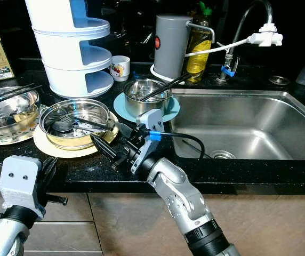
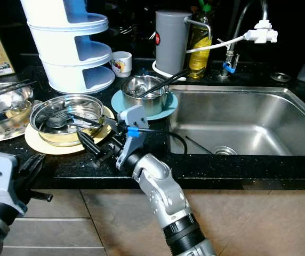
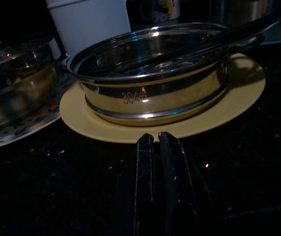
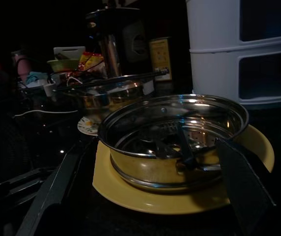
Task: Kitchen organization
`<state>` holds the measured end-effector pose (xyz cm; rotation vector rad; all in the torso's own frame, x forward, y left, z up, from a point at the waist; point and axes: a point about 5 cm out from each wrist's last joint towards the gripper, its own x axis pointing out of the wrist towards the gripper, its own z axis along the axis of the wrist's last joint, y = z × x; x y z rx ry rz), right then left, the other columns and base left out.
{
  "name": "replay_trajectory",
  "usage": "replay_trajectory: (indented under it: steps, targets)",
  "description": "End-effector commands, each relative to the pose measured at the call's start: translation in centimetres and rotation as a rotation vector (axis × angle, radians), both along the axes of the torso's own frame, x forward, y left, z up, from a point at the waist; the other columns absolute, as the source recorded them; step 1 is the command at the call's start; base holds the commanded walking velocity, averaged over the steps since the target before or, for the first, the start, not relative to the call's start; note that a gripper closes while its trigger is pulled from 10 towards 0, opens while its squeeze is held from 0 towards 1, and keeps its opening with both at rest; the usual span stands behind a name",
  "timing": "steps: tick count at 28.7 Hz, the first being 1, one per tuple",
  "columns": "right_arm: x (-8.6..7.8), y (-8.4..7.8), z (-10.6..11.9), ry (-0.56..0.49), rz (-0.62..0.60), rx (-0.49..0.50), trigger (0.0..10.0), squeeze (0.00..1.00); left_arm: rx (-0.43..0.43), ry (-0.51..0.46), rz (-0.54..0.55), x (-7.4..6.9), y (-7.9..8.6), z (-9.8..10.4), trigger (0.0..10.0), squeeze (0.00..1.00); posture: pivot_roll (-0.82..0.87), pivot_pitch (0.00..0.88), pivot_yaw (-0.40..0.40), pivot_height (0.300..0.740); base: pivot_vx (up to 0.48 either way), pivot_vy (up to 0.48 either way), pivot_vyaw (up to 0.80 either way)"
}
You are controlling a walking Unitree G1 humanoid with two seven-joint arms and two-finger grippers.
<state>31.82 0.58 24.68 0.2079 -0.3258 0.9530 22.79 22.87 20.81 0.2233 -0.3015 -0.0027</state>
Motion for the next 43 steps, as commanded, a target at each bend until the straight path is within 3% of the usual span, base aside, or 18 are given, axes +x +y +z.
replay_trajectory:
  steps: [1,7,13,14,15,16,17,20,21,43]
  targets:
    - [-0.7,1.7,0.8,0.000,0.056,0.057,10.0,0.00,-0.017,0.004,-0.040,-0.1,-0.4,-0.2,10.0,0.00,0.08,0.155,-0.047,0.740,0.000,0.000,0.00]
    - [-0.6,1.8,0.9,0.002,0.062,0.051,10.0,0.00,-0.053,0.023,-0.181,-0.4,-2.1,-0.2,10.0,0.00,0.08,0.156,-0.048,0.740,0.000,0.000,0.00]
    - [-0.5,1.8,0.8,0.003,0.059,0.045,10.0,0.00,-0.055,0.025,-0.165,-0.3,-2.0,-0.3,10.0,0.00,0.08,0.156,-0.048,0.740,0.000,0.000,0.00]
    - [-0.5,1.9,0.8,0.003,0.060,0.043,8.9,0.00,-0.054,0.025,-0.163,-0.3,-1.9,-0.3,10.0,0.00,0.08,0.156,-0.048,0.740,0.000,0.000,0.00]
    - [-0.5,1.9,0.8,0.002,0.063,0.040,6.2,0.00,-0.054,0.024,-0.160,-0.3,-1.9,-0.3,10.0,0.00,0.07,0.158,-0.050,0.740,0.000,0.000,0.00]
    - [-0.5,1.9,0.8,0.001,0.065,0.037,6.2,0.00,-0.054,0.024,-0.160,-0.3,-1.9,-0.3,10.0,0.00,0.07,0.158,-0.050,0.740,0.000,0.000,0.00]
    - [-0.5,1.9,0.8,0.002,0.066,0.037,4.9,0.00,-0.056,0.024,-0.161,-0.3,-1.8,-0.3,10.0,0.00,0.07,0.158,-0.050,0.740,0.000,0.000,0.00]
    - [-0.5,2.0,0.8,0.004,0.071,0.036,2.8,0.00,-0.059,0.024,-0.166,-0.3,-1.9,-0.2,10.0,0.00,0.07,0.158,-0.050,0.740,0.000,0.000,0.00]
    - [-0.5,2.0,0.8,0.004,0.074,0.035,0.0,0.00,-0.060,0.024,-0.167,-0.3,-1.9,-0.2,10.0,0.00,0.07,0.158,-0.050,0.740,0.000,0.000,0.00]
    - [-0.2,1.9,1.6,-0.001,0.058,0.049,0.0,0.00,-0.056,0.017,-0.160,-0.2,-2.0,-0.2,10.0,0.00,0.07,0.156,-0.054,0.740,0.000,0.000,0.00]
